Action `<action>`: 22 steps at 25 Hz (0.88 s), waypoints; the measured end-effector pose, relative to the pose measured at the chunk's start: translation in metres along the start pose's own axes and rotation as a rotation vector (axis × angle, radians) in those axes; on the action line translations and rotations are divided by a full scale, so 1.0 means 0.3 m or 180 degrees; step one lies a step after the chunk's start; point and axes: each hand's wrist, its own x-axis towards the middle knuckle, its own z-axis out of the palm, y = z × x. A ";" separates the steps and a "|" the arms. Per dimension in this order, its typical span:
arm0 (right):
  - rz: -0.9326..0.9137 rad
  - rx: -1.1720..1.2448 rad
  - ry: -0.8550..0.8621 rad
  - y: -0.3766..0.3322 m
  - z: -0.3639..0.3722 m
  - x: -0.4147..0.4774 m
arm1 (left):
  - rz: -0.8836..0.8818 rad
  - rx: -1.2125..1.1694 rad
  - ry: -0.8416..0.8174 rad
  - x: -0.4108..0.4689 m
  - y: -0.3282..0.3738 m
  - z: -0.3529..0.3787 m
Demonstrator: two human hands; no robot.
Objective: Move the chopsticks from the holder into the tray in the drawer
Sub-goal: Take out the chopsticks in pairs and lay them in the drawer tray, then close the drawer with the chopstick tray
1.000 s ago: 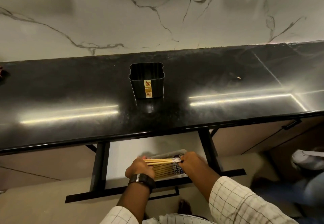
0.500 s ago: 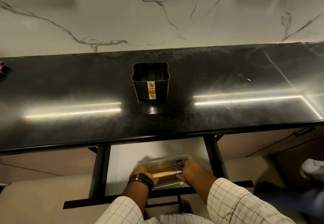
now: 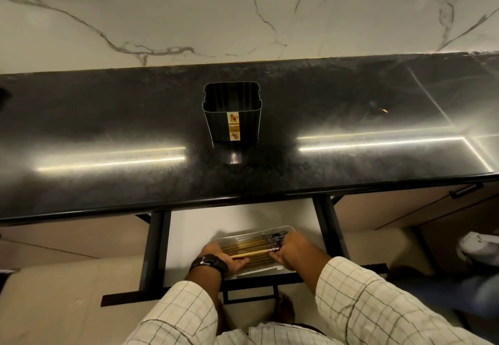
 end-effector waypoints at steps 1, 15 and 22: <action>0.0177 0.0380 -0.0003 -0.003 0.007 0.017 | -0.0436 -0.1163 -0.0467 0.014 0.008 0.007; -0.0517 0.0631 -0.1132 0.024 -0.090 -0.086 | 0.0656 -0.0019 -0.2131 -0.198 -0.079 -0.102; -0.0823 -0.1162 -0.2072 0.115 -0.262 -0.138 | 0.0927 0.1808 -0.2466 -0.165 -0.195 -0.206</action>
